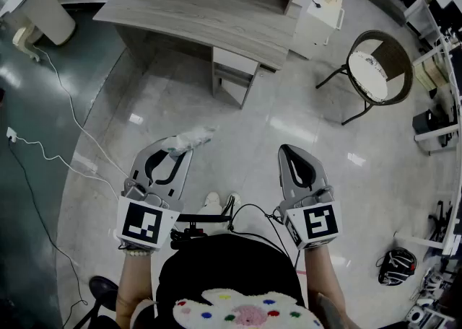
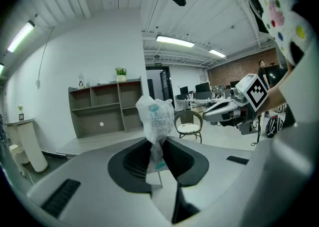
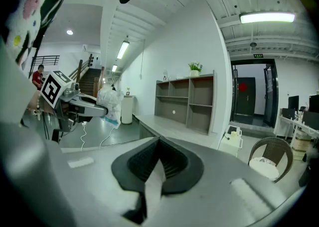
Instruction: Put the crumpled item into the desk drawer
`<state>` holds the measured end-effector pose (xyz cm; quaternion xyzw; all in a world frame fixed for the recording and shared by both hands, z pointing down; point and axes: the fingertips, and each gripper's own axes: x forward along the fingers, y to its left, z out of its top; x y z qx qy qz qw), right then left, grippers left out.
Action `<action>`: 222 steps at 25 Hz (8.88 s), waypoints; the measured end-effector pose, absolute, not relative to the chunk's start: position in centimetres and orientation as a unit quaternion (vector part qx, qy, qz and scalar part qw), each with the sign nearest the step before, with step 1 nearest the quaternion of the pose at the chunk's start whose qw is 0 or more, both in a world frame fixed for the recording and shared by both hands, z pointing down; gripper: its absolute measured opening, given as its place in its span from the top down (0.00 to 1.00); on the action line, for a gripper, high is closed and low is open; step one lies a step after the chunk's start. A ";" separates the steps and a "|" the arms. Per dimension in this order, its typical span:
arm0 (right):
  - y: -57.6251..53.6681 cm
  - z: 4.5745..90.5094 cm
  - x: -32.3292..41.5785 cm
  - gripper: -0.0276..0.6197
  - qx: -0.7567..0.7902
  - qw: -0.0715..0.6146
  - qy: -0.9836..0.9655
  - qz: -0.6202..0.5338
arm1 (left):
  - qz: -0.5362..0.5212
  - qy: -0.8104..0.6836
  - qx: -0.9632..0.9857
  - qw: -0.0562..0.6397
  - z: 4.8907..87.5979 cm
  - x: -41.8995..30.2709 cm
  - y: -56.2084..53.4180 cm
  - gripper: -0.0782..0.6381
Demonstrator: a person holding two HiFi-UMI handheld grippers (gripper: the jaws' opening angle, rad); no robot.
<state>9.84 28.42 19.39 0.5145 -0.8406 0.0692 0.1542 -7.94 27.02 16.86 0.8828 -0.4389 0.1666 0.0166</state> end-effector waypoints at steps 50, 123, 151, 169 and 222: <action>18.1 19.8 7.8 0.95 0.526 0.113 -0.841 0.057 | 0.145 -0.458 0.877 0.000 16.5 -10.9 16.5 0.79; -6.6 36.7 4.5 0.95 0.438 0.070 -0.874 0.197 | 0.184 -0.457 0.867 0.081 31.7 -11.8 -4.5 0.79; -12.3 59.7 3.2 0.81 0.442 -0.102 -0.813 0.365 | 0.218 -0.453 0.858 0.109 50.0 -13.0 -5.8 0.79; -17.0 64.9 5.0 0.62 0.463 -0.227 -0.751 0.412 | 0.230 -0.447 0.857 0.116 53.3 -13.1 -6.7 0.79; -10.9 65.8 2.8 0.94 0.412 -0.136 -0.821 0.372 | 0.211 -0.466 0.851 0.114 51.6 -12.6 -7.8 0.79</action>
